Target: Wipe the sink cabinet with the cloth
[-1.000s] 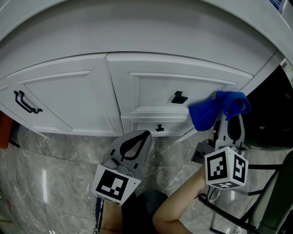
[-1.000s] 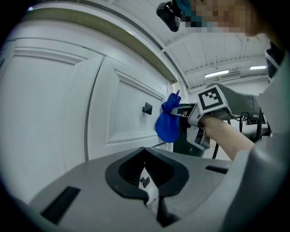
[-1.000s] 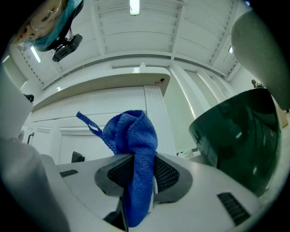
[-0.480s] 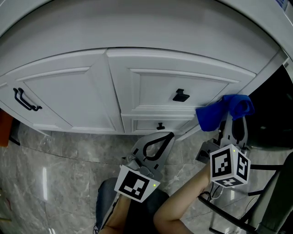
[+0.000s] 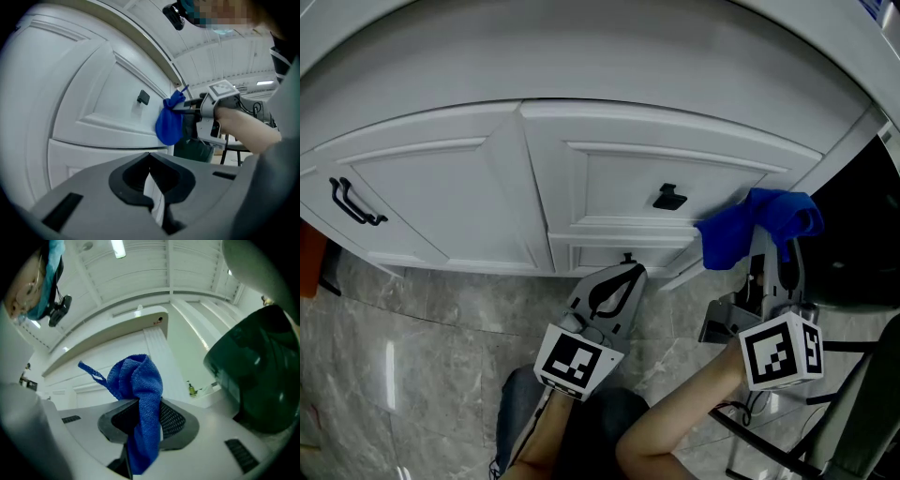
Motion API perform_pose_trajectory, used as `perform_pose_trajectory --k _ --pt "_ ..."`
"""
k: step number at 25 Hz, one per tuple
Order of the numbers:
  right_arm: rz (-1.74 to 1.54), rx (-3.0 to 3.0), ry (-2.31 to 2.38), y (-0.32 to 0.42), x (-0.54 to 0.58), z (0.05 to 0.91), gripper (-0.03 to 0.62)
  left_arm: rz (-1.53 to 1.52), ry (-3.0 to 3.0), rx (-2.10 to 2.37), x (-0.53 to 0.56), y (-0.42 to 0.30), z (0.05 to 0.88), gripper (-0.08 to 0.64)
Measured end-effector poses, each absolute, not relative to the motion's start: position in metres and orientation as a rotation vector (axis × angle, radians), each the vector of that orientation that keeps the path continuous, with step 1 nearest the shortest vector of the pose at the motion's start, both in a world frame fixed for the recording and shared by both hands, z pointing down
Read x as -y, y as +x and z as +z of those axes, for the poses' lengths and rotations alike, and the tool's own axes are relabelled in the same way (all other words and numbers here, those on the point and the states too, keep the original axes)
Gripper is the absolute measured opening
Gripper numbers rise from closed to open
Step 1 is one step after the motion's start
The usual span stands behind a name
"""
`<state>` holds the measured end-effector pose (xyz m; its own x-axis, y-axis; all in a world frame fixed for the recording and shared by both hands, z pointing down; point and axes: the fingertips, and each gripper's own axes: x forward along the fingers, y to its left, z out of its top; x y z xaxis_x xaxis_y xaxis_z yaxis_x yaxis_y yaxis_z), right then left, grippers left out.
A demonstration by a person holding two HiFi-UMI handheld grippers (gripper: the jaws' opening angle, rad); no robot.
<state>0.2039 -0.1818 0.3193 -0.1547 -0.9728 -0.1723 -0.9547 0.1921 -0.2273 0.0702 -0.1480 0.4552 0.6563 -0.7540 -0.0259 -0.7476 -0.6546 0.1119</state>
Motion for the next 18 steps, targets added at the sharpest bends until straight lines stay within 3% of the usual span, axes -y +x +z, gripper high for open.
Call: perform_pose_trajectory --k 9,18 --pt "-0.007 -2.811 -1.012 0.047 0.153 0.297 0.121 -0.071 2.765 1.297 0.151 0.064 0.460 0.005" --pt "0.035 -3.023 -0.983 -0.025 0.164 0.334 0.121 -0.049 2.745 1.329 0.155 0.052 0.467 0.005"
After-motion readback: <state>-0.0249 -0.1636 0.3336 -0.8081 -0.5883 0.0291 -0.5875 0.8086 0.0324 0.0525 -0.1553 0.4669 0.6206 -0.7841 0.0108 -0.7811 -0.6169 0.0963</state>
